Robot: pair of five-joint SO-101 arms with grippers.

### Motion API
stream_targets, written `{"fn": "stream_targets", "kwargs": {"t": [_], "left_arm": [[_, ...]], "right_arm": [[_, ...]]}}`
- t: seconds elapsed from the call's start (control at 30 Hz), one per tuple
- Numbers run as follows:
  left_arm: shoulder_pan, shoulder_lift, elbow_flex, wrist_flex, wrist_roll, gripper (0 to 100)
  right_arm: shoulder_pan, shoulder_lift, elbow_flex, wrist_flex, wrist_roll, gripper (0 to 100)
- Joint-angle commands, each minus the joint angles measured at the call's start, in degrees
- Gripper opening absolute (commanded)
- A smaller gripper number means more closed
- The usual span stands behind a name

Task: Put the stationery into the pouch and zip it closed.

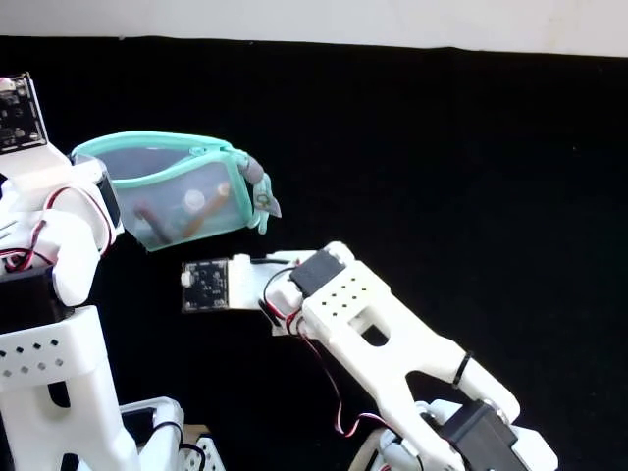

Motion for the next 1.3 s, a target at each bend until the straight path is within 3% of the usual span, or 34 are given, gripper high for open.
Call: {"fn": "stream_targets", "kwargs": {"t": [0.0, 0.47, 1.27], "left_arm": [[0.31, 3.21, 0.84, 0.79, -0.35, 1], [0.31, 3.30, 0.84, 0.97, -0.35, 1], [0.31, 7.43, 0.40, 1.14, -0.35, 1]], "right_arm": [[0.92, -1.54, 0.75, -4.97, 3.78, 22.5], [1.01, 10.68, -0.13, -16.04, 8.53, 23.0], [4.35, 37.05, -20.97, -16.04, 8.53, 23.0]]}}
